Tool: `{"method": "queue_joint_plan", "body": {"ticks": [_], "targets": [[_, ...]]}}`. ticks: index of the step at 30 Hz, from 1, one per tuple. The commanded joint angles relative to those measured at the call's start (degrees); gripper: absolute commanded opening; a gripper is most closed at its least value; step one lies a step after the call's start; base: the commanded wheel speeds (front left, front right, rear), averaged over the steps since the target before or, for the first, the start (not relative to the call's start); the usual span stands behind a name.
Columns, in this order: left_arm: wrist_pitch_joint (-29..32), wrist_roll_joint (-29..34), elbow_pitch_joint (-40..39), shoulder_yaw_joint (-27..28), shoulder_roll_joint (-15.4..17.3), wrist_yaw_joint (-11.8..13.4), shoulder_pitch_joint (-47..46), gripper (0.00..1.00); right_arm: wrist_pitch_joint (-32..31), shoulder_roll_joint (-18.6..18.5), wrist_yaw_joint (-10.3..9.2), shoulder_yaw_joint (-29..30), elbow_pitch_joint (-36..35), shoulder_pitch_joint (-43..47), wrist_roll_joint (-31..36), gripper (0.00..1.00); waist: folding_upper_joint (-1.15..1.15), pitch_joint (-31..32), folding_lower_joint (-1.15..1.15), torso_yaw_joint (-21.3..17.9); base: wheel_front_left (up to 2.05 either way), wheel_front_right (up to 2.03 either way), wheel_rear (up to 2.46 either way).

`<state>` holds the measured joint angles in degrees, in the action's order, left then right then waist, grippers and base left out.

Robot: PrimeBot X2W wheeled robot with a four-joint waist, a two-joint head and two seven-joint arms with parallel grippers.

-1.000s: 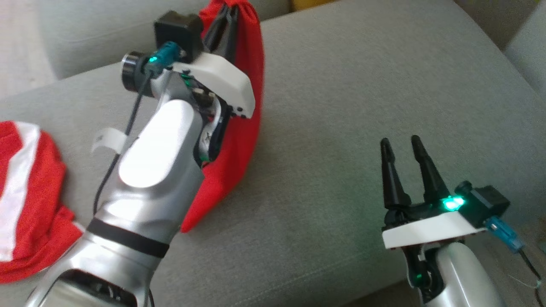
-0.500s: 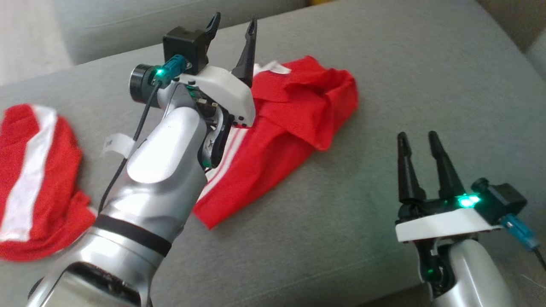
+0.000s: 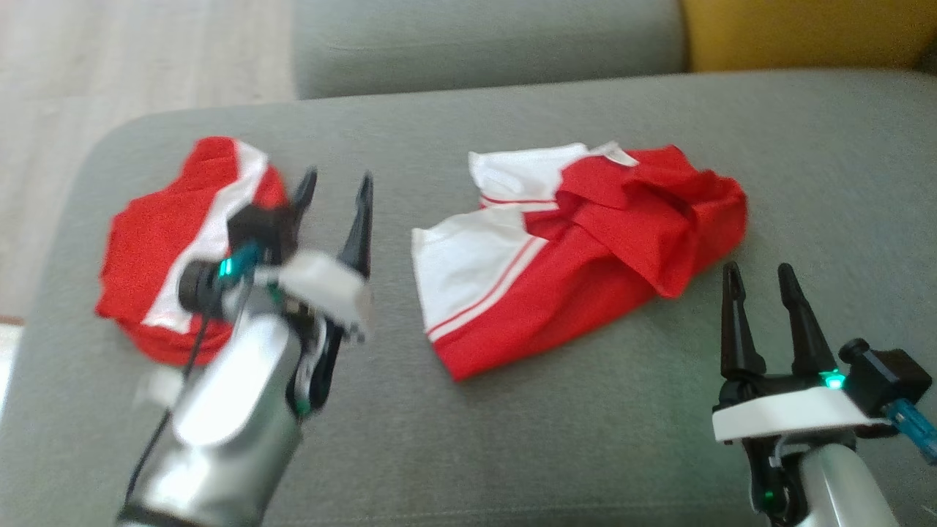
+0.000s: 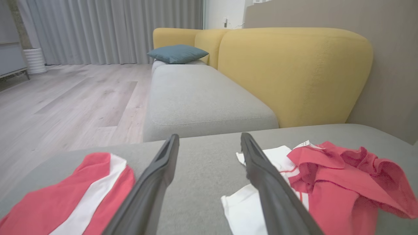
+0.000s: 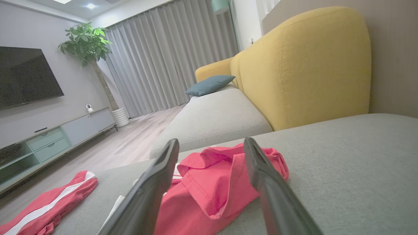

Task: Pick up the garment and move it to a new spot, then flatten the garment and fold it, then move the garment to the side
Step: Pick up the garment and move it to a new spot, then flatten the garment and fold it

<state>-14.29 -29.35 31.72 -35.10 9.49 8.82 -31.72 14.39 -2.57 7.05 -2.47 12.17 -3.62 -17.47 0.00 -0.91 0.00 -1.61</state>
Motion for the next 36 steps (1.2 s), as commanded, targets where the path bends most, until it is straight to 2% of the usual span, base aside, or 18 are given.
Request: {"method": "queue_joint_plan", "body": {"ticks": [1, 7, 13, 25, 36], "targets": [[-0.7, 0.4, -2.4, 2.3, 1.6, 0.4, -2.3, 1.00, 0.6, -0.3, 0.44, -1.1, -1.7, -1.5, 0.4, 1.00, 0.00, 1.6, 0.00, 2.3, 0.00, 0.00, 0.00], [-0.7, 2.3, -14.0, 6.1, 3.0, 3.1, 10.5, 1.00, 0.6, -0.3, 0.44, -0.1, -1.6, 0.0, 1.5, 1.00, 0.00, 2.9, 0.00, 4.5, 0.00, 0.00, 0.00], [-0.7, 5.7, -22.8, 9.0, 2.2, 4.0, 20.8, 1.00, 0.6, -0.3, 0.44, 0.3, -1.2, 0.7, 2.0, 1.00, 0.00, 2.8, 0.00, 4.6, 0.00, 0.00, 0.00], [-0.7, 9.6, -24.2, 11.3, -1.3, 0.7, 23.5, 1.00, 0.6, -0.3, 0.44, -0.7, -0.9, -0.5, 2.7, 1.00, 0.00, 1.4, 0.00, 3.8, 0.00, 0.00, 0.00], [-0.7, 11.4, -22.4, 10.7, -3.8, -2.6, 22.6, 1.00, -0.1, -0.3, 0.44, -4.9, 1.9, -5.9, 5.2, 1.00, 0.00, -2.4, 0.00, 8.2, 0.00, 0.00, 0.00]]}}
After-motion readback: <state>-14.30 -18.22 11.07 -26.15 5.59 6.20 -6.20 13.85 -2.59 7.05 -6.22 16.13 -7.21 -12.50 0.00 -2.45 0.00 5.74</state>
